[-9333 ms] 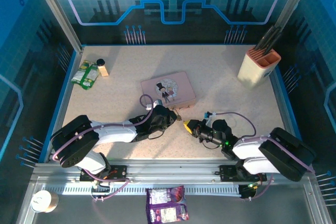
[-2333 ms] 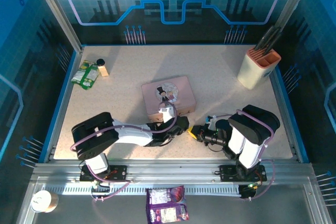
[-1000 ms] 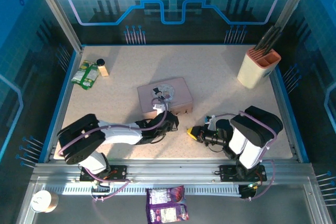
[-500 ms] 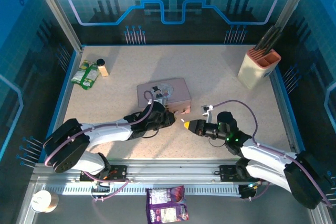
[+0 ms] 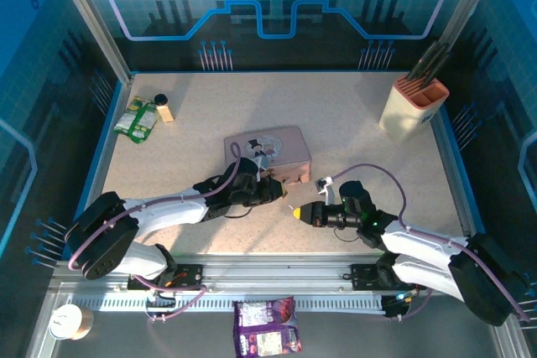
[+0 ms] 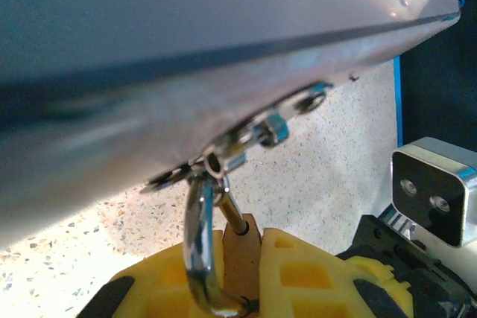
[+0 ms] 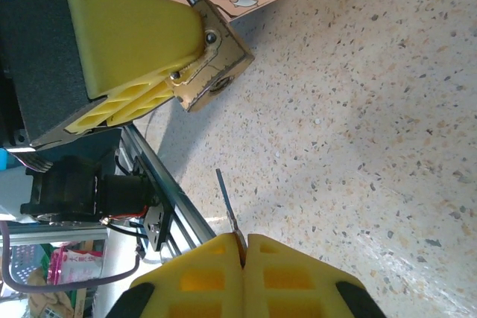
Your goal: Unlock the padlock with the key
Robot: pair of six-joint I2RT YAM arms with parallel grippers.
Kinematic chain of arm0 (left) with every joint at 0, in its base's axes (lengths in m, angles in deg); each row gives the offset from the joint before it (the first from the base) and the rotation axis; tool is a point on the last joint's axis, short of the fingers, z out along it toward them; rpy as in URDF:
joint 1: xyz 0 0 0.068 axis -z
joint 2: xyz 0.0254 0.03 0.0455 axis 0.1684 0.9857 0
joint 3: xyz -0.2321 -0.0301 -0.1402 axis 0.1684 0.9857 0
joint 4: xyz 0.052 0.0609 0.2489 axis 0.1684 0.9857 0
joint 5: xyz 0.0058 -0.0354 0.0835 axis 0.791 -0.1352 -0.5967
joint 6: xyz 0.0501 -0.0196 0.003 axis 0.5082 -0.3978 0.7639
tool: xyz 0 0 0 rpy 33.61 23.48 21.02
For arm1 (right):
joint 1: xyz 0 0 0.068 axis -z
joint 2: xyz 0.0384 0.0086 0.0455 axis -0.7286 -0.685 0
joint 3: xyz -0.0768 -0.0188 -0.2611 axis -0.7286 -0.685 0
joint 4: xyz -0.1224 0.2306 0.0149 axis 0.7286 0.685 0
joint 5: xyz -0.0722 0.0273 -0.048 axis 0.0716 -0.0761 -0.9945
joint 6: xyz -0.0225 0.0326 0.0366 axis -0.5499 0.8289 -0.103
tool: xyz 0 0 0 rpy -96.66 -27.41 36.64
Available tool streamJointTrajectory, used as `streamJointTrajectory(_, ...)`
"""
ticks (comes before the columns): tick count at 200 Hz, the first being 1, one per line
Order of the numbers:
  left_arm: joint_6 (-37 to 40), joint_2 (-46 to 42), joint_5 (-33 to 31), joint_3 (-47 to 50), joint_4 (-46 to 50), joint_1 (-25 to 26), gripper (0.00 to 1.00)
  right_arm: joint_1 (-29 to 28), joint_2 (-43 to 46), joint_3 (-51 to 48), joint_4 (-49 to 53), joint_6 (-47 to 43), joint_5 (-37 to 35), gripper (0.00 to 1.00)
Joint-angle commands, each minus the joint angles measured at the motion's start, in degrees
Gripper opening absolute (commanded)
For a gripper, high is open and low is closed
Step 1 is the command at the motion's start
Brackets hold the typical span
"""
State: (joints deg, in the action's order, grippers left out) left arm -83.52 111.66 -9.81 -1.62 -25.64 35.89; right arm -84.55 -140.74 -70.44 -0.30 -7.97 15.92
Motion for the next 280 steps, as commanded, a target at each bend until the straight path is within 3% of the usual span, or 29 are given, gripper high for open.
streamJointTrajectory(1,-1.47,-3.08,7.47,-0.86,-7.23,-0.31,0.0,1.49,-2.26,0.03,-6.1,1.83,3.33,0.0)
streamJointTrajectory(58,-3.52,-2.86,10.06,1.94,-14.53,-0.63,0.0,2.52,-8.36,-0.63,-19.03,8.95,6.54,0.0)
streamJointTrajectory(186,-3.85,-3.92,9.93,2.76,-14.77,-0.72,0.0,5.88,-8.21,-2.27,-22.7,10.99,8.46,0.0)
streamJointTrajectory(280,-3.96,-4.8,8.95,3.66,-15.12,-1.54,0.0,5.96,-4.95,-1.83,-16.27,8.62,8.3,0.0)
